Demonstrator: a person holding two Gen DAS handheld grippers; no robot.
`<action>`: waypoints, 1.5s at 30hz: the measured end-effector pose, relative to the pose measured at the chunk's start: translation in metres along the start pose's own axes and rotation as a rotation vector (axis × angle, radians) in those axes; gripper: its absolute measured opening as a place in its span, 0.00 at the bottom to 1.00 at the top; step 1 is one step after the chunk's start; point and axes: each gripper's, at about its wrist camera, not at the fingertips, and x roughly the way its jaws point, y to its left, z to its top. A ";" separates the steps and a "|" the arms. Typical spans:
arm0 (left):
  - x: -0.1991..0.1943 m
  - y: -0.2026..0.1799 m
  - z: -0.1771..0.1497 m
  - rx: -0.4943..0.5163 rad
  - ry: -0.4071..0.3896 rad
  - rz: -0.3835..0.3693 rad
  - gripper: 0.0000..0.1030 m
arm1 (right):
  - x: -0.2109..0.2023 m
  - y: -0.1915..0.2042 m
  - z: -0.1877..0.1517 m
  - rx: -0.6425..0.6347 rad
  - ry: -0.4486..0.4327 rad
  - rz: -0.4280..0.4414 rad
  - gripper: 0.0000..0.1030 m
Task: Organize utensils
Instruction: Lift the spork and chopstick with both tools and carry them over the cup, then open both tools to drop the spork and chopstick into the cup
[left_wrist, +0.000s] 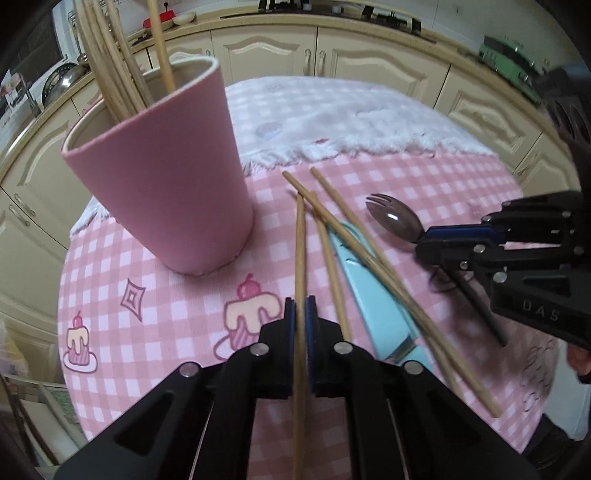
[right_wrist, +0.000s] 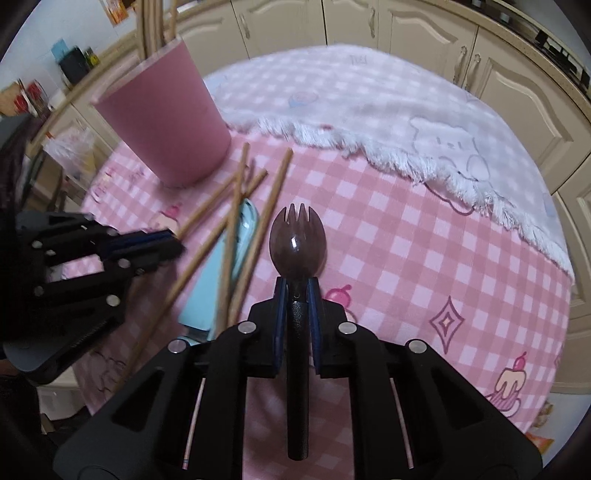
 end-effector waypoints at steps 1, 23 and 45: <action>-0.003 0.001 -0.001 -0.006 -0.013 -0.001 0.05 | -0.004 -0.002 0.000 0.007 -0.018 0.012 0.11; -0.154 0.049 0.001 -0.237 -0.675 -0.047 0.05 | -0.099 0.001 0.056 0.082 -0.558 0.244 0.11; -0.186 0.103 0.086 -0.350 -1.053 0.041 0.05 | -0.087 0.060 0.160 -0.025 -0.816 0.304 0.12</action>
